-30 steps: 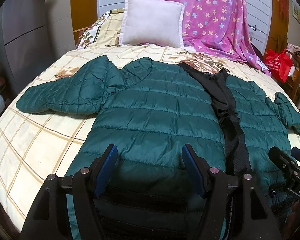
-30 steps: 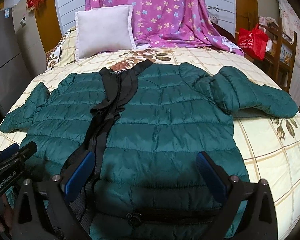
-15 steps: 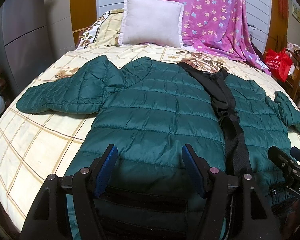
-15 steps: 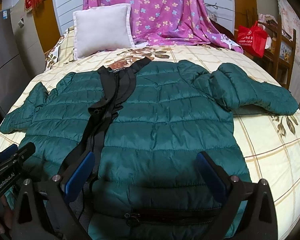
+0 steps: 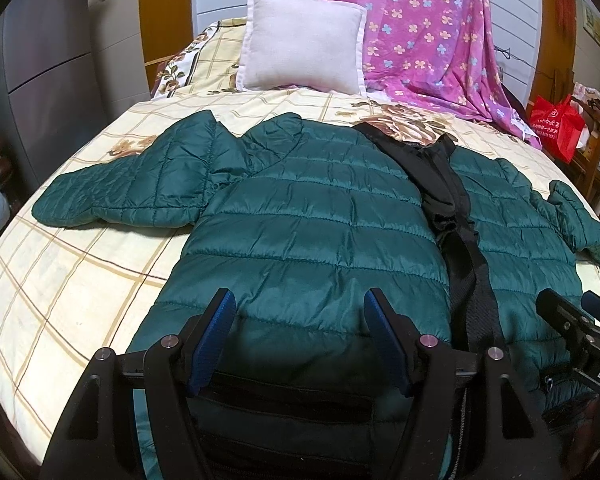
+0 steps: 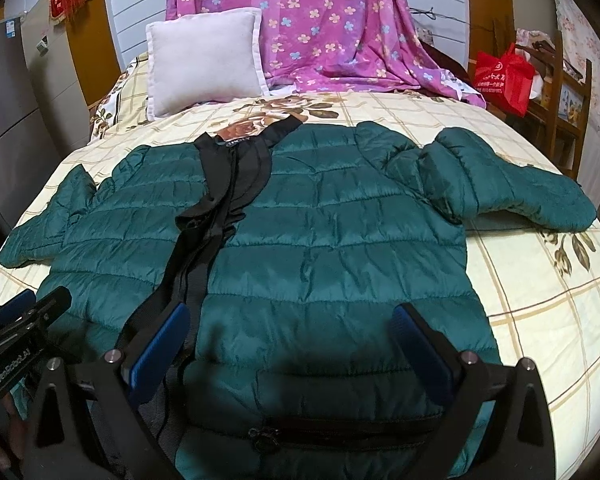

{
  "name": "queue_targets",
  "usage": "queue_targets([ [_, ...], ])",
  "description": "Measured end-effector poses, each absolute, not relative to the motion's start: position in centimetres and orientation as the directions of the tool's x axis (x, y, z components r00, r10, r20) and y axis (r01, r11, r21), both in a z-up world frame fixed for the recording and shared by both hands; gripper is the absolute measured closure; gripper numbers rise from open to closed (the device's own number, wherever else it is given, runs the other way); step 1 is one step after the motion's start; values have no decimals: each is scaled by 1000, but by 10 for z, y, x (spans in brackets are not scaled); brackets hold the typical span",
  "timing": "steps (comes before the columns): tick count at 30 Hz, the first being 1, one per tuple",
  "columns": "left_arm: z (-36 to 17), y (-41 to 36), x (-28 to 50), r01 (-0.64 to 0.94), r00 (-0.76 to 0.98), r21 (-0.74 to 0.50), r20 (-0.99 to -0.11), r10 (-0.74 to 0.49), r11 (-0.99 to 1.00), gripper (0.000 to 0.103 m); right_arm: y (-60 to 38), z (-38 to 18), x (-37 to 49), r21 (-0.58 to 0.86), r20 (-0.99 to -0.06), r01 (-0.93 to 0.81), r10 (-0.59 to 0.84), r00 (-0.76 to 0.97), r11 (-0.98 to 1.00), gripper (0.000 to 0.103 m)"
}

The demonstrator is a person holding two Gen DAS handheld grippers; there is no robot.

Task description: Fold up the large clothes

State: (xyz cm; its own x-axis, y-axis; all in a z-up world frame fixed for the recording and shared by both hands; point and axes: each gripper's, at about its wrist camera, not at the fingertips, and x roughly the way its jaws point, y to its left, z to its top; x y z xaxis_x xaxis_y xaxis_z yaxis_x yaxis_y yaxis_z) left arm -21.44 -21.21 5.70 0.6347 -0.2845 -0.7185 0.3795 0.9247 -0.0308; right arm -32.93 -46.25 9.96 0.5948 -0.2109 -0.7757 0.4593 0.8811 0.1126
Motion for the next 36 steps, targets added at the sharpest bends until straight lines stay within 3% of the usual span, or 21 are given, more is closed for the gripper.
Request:
queue_targets([
  [36, 51, -214, -218, 380, 628, -22, -728, -275, 925, 60, -461, 95, -329, 142, -776, 447, -181, 604, 883, 1],
])
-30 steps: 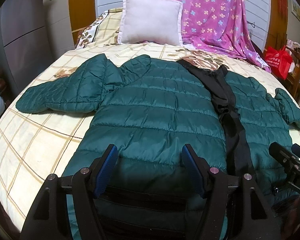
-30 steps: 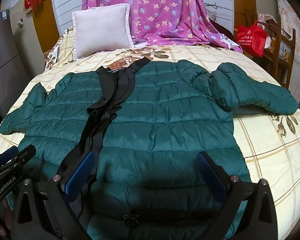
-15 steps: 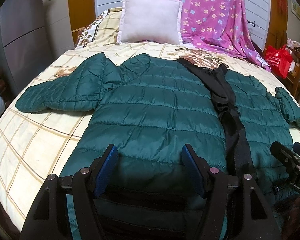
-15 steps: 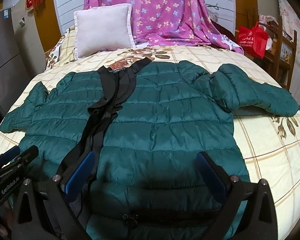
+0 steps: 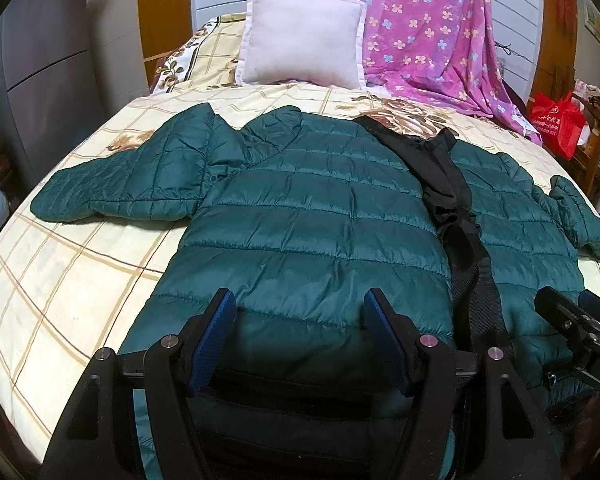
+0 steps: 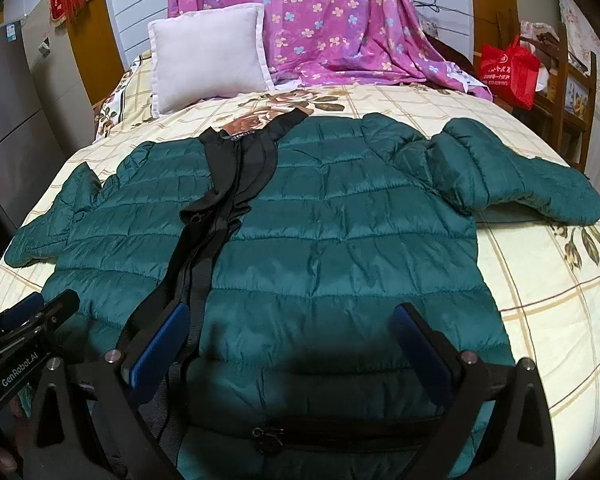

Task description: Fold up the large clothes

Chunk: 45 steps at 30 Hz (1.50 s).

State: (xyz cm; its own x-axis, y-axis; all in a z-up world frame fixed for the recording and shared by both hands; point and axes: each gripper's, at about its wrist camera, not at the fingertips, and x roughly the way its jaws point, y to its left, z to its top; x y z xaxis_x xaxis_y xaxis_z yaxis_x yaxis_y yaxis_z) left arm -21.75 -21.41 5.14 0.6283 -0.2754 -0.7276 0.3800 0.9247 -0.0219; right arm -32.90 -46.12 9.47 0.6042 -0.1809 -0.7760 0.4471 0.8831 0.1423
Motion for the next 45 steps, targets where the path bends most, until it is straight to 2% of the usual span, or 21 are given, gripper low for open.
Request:
queue_targets([
  [36, 54, -214, -216, 379, 631, -23, -725, -276, 925, 60, -461, 97, -329, 128, -771, 446, -194, 607, 886, 1],
  [45, 57, -211, -226, 395, 591, -40, -753, -287, 918, 60, -466, 102, -341, 136, -788, 457, -183, 588, 879, 1],
])
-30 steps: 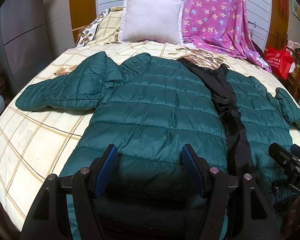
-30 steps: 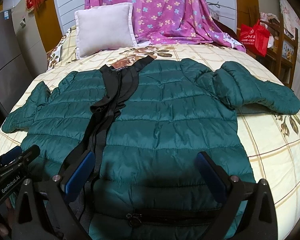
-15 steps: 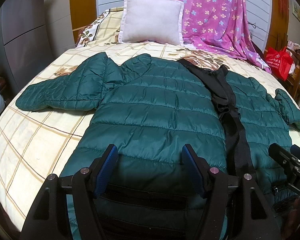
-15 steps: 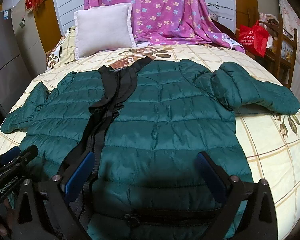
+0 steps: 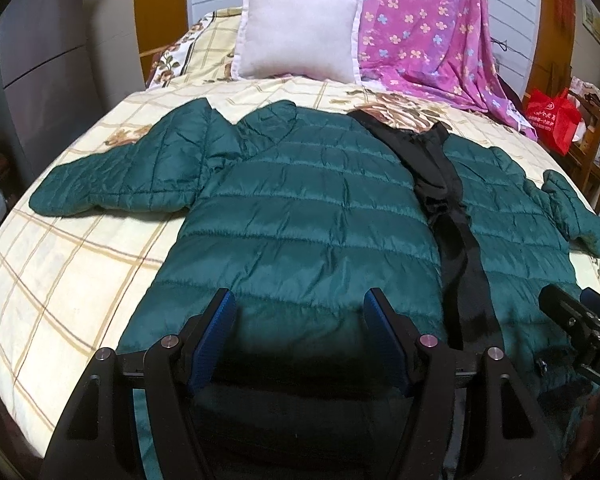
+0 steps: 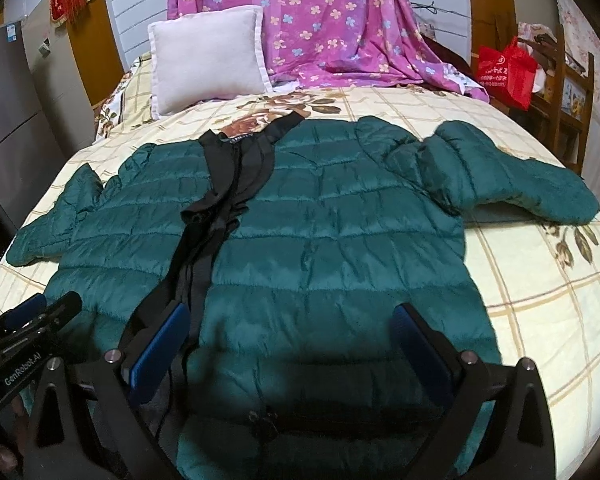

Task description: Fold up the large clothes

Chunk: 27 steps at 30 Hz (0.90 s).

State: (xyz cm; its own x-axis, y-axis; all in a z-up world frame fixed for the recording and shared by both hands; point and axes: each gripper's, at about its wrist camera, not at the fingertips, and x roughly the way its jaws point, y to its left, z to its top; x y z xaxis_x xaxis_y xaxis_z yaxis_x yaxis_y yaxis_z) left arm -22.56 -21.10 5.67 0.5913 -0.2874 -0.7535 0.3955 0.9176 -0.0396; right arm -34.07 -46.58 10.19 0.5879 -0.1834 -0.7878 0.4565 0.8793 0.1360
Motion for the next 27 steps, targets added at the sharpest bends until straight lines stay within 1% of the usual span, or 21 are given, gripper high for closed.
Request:
queue_targets([
  [3, 60, -207, -233, 401, 579, -53, -759, -298, 915, 60, -468, 107, -352, 149, -795, 462, -172, 582, 874, 1],
  [10, 70, -197, -258, 412, 584, -29, -758, -289, 911, 60, -464, 124, -381, 169, -780, 487, -186, 598, 857, 1],
  [16, 64, -191, -276, 427, 554, -41, -778, -297, 903, 60, -450, 113, -393, 178, -806, 491, -160, 570, 853, 1],
  [27, 64, -192, -287, 426, 566, -35, -770, -296, 904, 60, -438, 111, -405, 174, -800, 496, -172, 575, 850, 1],
])
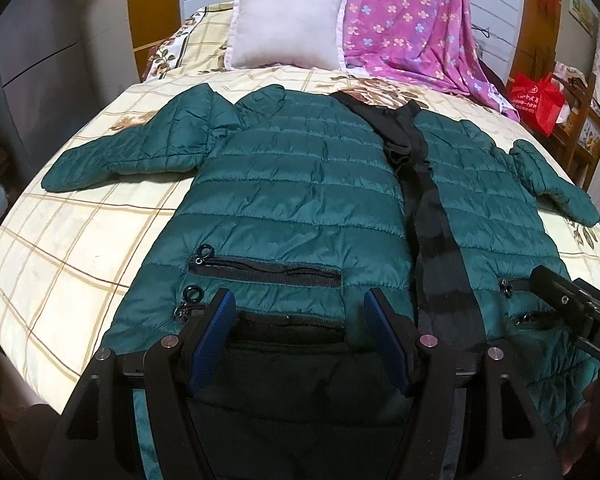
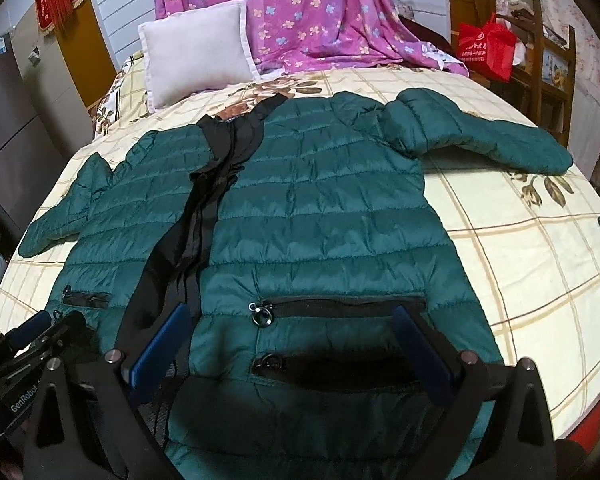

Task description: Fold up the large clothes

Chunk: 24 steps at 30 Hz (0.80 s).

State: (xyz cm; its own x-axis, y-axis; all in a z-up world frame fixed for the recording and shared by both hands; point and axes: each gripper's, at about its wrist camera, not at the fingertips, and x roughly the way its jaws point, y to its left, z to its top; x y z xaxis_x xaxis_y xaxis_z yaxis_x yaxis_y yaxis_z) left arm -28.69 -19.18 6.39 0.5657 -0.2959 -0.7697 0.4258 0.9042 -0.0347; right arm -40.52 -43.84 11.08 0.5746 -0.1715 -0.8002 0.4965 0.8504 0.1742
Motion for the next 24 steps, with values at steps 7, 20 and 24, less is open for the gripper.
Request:
queue_targets([
  [7, 63, -189, -284, 413, 567, -37, -772, -289, 910, 60, -438, 113, -403, 178, -805, 497, -165, 569, 849, 1],
  [20, 53, -188, -270, 389, 557, -45, -784, -274, 920, 60, -437, 113, -384, 173, -806, 492, -164, 569, 853, 1],
  [24, 55, -186, -265, 384, 561, -47, -782, -273, 922, 60, -438, 112, -376, 176, -805, 485, -159, 572, 856, 1],
])
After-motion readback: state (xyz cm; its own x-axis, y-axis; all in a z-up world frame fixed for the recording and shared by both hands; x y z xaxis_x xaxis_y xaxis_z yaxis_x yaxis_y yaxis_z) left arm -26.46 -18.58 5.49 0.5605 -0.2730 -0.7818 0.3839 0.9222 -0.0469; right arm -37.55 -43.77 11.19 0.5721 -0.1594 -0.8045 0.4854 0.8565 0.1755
